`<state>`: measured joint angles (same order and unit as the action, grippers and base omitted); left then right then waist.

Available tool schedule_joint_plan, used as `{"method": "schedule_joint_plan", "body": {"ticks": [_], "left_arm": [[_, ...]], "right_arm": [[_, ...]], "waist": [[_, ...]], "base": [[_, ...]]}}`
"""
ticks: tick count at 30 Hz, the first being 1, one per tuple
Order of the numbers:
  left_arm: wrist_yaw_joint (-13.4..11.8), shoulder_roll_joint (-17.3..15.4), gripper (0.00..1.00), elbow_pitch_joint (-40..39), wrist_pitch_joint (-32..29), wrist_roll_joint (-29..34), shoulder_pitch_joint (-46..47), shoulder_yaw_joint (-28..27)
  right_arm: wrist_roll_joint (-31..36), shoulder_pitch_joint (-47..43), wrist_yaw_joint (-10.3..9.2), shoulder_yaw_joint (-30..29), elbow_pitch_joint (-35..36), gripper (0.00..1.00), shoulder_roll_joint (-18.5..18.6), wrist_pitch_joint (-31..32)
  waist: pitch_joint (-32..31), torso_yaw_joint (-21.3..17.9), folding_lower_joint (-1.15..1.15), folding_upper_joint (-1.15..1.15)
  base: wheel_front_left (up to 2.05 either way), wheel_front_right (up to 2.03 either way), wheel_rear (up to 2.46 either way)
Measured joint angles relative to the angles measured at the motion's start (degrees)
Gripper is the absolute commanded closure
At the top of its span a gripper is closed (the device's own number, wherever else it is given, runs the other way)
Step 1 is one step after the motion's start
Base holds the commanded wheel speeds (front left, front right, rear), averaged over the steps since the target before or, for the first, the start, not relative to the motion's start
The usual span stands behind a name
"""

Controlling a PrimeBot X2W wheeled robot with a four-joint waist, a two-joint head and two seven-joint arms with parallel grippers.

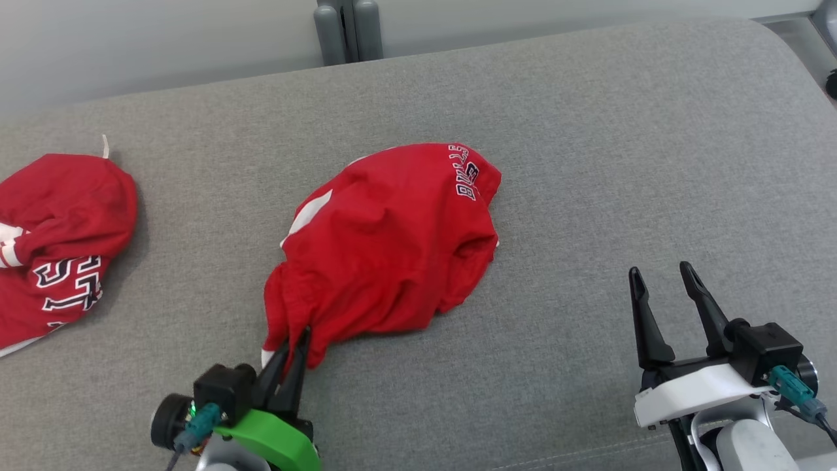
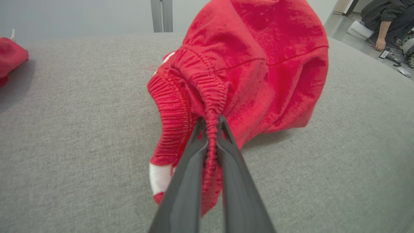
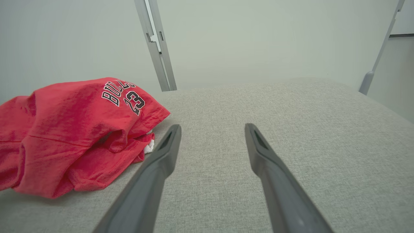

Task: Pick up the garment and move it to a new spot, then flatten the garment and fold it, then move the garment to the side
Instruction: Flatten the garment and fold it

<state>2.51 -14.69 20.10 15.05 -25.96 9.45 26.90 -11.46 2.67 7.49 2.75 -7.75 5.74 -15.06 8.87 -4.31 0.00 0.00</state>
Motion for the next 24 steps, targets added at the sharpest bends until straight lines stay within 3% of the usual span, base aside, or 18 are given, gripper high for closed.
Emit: {"method": "schedule_joint_plan", "body": {"ticks": [8,9,10,11,17,24], "left_arm": [[0.8,2.4,1.00,-2.4,-1.3,0.0,-5.1,4.4],[0.8,2.6,0.78,-2.4,-1.4,-0.1,-5.3,4.5],[0.8,2.8,0.47,-2.4,-1.4,-0.1,-5.4,4.6],[0.6,2.9,0.00,-2.6,-1.3,-0.1,-5.3,4.4],[-0.6,2.9,0.00,-5.1,-0.3,0.3,-4.7,1.7],[-2.0,2.7,0.00,-9.2,0.0,0.5,-4.7,-5.6]], "right_arm": [[-0.1,-0.5,0.00,0.6,-0.5,0.00,0.3,0.0],[-0.1,-0.6,0.00,0.7,-0.5,0.00,0.4,0.0],[-0.1,-0.6,0.00,0.7,-0.6,0.00,0.4,0.0],[-0.3,-0.7,-0.01,0.7,-0.6,0.00,0.5,0.0],[-0.5,-1.0,-0.01,0.1,-0.6,0.00,0.7,0.0],[-0.5,-1.2,0.00,0.0,-0.7,0.00,0.4,0.0]], "waist": [[-2.1,1.4,0.00,0.00],[-2.3,1.4,0.00,0.00],[-2.4,1.4,0.00,0.00],[-2.6,1.3,0.00,0.00],[-2.8,1.1,0.00,0.00],[-3.4,1.0,0.00,0.00]], "base": [[0.00,0.00,0.00],[0.00,0.00,0.00],[0.00,0.00,0.00],[0.00,0.00,0.00],[0.00,0.00,0.00],[0.00,0.00,0.00]]}}
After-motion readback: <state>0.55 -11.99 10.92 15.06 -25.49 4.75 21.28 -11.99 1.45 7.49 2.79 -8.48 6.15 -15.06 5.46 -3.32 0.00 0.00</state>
